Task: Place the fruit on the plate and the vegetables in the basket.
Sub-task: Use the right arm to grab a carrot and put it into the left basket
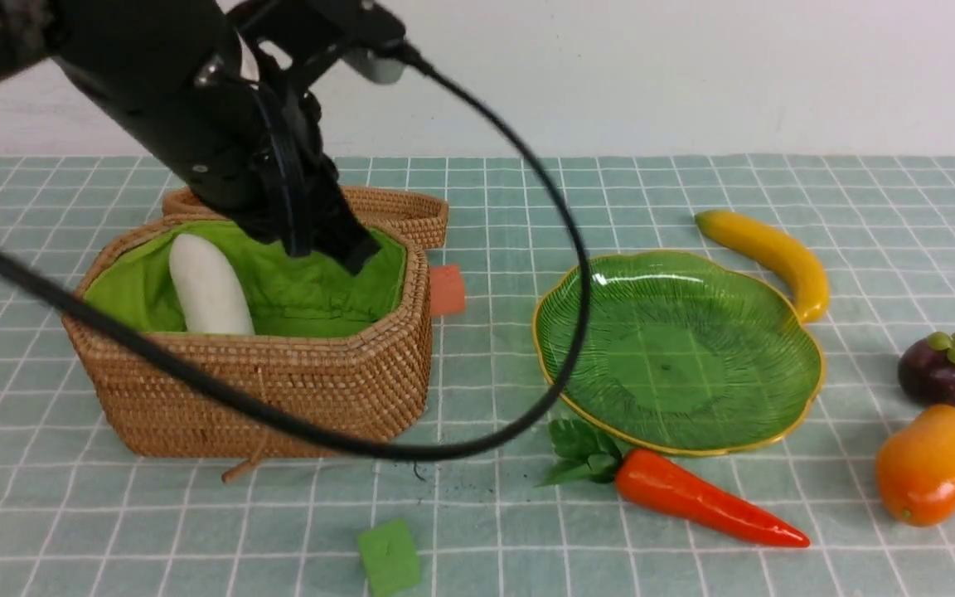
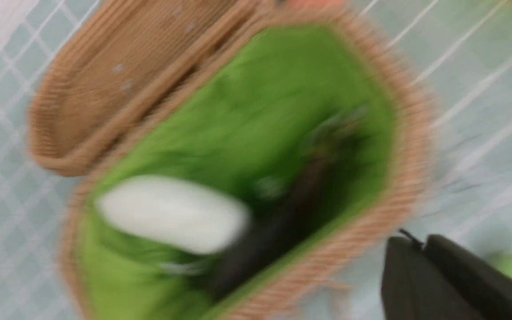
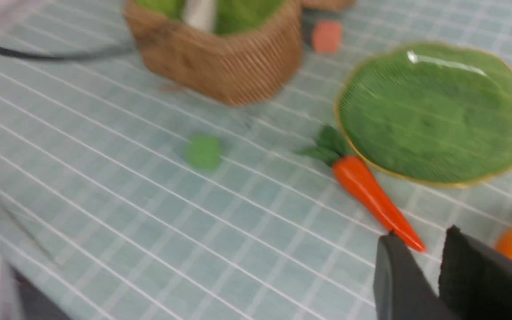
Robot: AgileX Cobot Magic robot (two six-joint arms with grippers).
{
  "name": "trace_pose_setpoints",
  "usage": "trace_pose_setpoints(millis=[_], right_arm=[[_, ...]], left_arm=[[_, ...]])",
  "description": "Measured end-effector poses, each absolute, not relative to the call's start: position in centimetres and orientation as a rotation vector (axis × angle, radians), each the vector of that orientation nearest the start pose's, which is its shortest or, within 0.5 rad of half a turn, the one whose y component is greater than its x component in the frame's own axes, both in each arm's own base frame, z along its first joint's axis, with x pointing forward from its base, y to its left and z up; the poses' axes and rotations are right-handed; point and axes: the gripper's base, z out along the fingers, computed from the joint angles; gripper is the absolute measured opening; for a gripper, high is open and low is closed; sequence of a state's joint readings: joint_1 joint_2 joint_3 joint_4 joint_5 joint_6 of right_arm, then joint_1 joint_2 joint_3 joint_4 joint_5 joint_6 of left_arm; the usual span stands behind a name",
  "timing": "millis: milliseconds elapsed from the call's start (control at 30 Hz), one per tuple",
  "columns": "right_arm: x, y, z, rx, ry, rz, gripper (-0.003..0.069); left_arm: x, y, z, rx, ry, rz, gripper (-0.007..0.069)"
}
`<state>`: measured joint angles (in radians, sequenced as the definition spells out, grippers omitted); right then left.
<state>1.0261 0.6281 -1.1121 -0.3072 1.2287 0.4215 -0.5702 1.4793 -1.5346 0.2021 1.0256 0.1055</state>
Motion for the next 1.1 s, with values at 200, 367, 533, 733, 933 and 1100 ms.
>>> trace_pose_setpoints(millis=[200,367,533,733,933,1100], right_arm=[[9.1,9.1,40.3,-0.714,2.263,0.217,0.016],[12.5,13.3,37.5,-0.825,2.348,-0.008,0.0115],[18.0,13.7,34.1,-0.77,2.503,-0.125,0.0034],[24.8,10.7,29.6,-0.821,2.659,0.036,-0.001],[28.6,9.5,25.2,-0.977,2.683,0.227,0.0134],[30.3,10.3,21.2,-1.136,2.704,0.242,0.0462]], left_arm=[[19.4,-15.2,41.4,0.796,2.198,-0.188,-0.0013],[13.9,-13.0,39.4,0.785,2.151,-0.355,-0.0013],[10.0,-10.4,36.4,0.749,2.06,-0.494,-0.0013],[6.6,-7.2,35.3,0.652,1.856,-0.656,-0.0013],[4.4,-5.1,35.6,0.582,1.712,-0.765,-0.0013],[4.0,-4.8,35.5,0.577,1.712,-0.78,-0.0013]])
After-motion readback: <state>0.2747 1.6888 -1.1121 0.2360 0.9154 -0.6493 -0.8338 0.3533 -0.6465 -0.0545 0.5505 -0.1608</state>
